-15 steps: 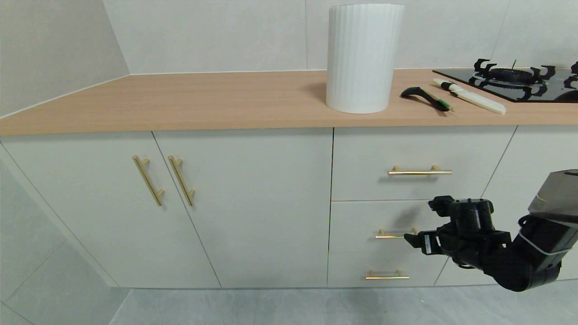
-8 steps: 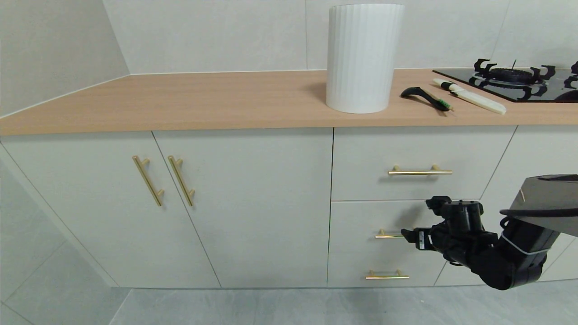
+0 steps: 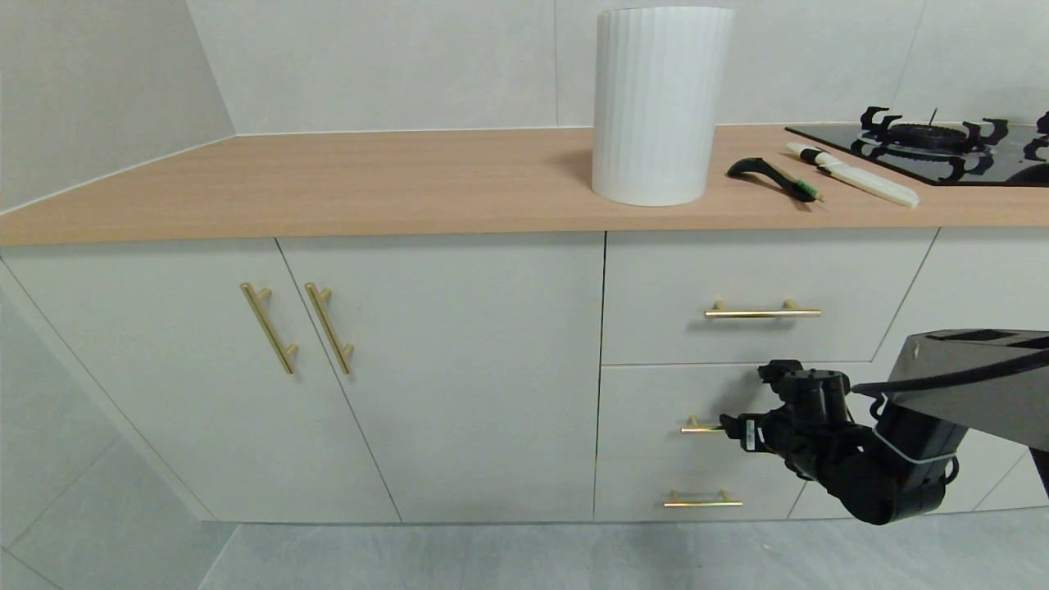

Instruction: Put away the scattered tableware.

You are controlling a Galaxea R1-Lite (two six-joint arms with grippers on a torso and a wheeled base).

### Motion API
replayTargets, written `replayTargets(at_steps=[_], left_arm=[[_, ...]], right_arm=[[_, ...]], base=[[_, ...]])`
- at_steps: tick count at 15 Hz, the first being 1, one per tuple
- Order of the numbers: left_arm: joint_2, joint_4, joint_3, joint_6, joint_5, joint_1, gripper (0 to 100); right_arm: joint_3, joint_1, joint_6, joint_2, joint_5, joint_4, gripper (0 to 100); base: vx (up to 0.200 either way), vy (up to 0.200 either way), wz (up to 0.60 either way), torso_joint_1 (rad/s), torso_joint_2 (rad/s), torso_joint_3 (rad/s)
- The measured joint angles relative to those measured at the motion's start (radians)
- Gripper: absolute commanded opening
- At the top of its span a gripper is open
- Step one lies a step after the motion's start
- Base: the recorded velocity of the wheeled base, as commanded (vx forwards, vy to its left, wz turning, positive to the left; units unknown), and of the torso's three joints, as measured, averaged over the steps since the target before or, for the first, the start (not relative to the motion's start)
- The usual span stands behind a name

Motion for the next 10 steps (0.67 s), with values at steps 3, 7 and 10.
replayTargets(at_steps=[3,7,10], left_arm=[[0.0,0.0,0.0,0.0,0.0,0.0,100],[0.0,0.0,0.0,0.0,0.0,0.0,100],[0.0,0.0,0.0,0.0,0.0,0.0,100]], right_arm=[[-0.007,0.002,-0.005,0.029,-0.009,-0.002,100],[0.006,0.003,-0.01,0.029,-0.01,0.03,100],[0.009,0.003,-0.012,0.024,-0.009,0.042,100]], base=[[0.0,0.0,0.0,0.0,0.0,0.0],[0.0,0.0,0.0,0.0,0.0,0.0],[0.0,0.0,0.0,0.0,0.0,0.0]])
